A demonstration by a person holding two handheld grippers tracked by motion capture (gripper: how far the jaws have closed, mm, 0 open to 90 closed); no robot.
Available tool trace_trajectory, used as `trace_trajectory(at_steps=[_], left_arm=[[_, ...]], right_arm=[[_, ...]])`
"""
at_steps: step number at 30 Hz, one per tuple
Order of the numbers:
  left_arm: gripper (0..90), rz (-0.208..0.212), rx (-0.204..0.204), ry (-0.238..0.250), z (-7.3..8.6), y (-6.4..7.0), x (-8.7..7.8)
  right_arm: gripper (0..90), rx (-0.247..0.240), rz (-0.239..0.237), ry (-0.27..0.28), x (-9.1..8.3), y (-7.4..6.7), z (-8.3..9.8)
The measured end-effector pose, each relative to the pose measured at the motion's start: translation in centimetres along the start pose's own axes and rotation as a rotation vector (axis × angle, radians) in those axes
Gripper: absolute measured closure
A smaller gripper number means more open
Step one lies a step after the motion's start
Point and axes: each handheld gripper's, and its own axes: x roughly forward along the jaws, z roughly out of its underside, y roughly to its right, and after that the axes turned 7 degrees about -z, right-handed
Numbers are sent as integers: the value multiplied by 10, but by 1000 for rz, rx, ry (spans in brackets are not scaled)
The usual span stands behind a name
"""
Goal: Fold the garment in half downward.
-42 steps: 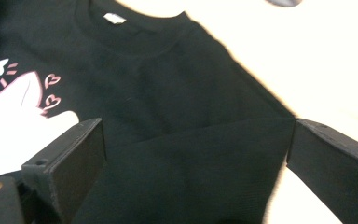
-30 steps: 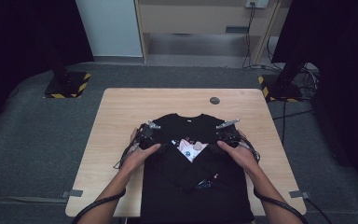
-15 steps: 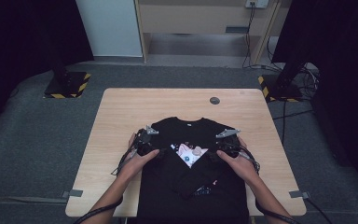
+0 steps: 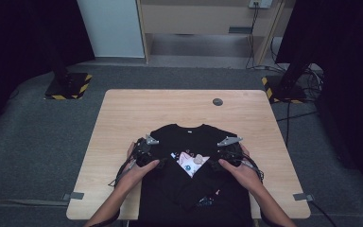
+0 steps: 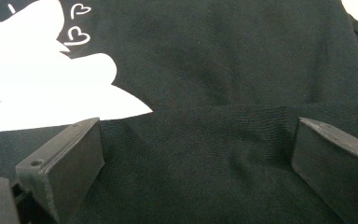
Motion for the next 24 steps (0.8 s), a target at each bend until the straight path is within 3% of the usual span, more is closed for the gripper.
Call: trace_trajectory(at_steps=[9,13,24], left_arm=[[3,14,12,6,7,4,-6],[22,12,32,19,-5,2,-10],[18,4,30,0,-35,-13,-4]], right_arm=[[28,-7,-12,-5,-4,-7,5],[54,-17,-43,-17,-8,-5,-5],[49,-25,-18,4,-22,17,-35]])
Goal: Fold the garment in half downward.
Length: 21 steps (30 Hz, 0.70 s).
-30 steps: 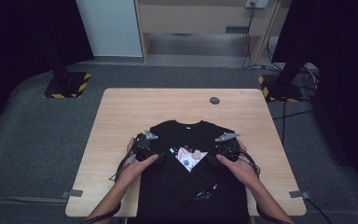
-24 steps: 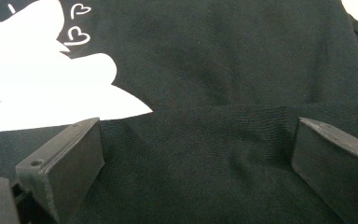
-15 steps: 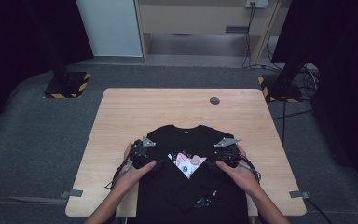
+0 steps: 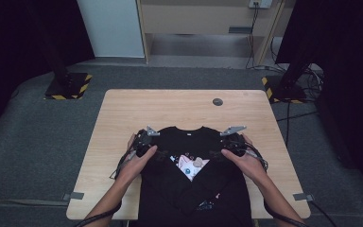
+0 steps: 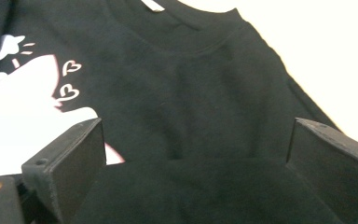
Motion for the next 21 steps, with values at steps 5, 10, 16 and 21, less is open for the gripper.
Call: trace_trajectory(at_steps=[5,10,16,21], left_arm=[[27,11,0,0,-6,-4,1],[23,21,-1,-10,-11,-5,4],[23,31,9,-18,-19,-6,8],[22,34,8,-21,-23,-9,11]], right_arm=[[60,3,5,1,0,7,-7],[61,6,7,-2,2,12,-12],[59,4,3,-4,5,15,-18],[57,9,5,-10,7,17,-20]])
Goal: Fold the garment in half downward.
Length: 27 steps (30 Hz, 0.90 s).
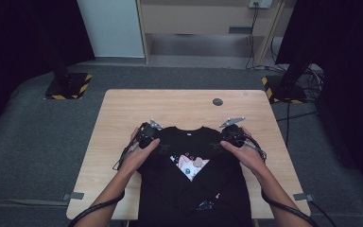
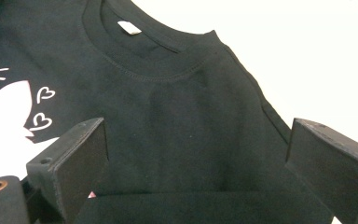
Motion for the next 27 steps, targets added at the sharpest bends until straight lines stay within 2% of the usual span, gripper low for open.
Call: trace_trajectory(at_steps=[7,11,15,27], left_arm=[[25,0,1,11,-3,-3,7],[24,-2,11,4,-5,-5,9],[26,2,3,-2,-6,-7,13],[27,5,33,-21,-10,-8,24]], right_arm=[[53,12,6,-5,4,8,-5],[55,18,7,-15,8,10,-6],[57,21,11,-22,12,13,-9],[66,29,8,-38,25,21,-18]])
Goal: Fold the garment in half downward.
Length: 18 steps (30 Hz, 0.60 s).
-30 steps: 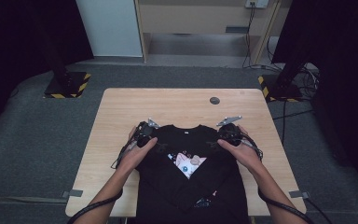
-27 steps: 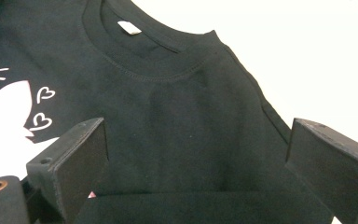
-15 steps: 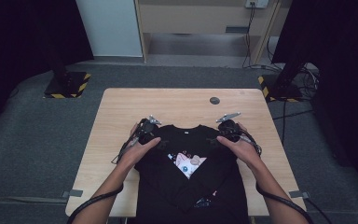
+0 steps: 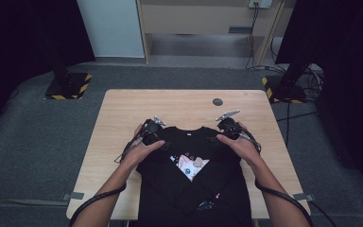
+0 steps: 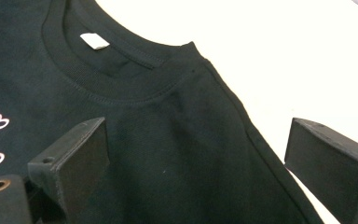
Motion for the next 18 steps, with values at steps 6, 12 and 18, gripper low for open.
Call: trace_trajectory(at_steps=[6,12,18], left_arm=[[30,-5,-12,-3,-3,-6,4],[35,-7,-13,-6,-7,-8,10],[44,-12,-12,-9,-9,-8,14]], right_arm=[[96,12,4,-6,4,5,-4],[149,8,4,-13,6,10,-10],[212,5,-2,-23,8,15,-15]])
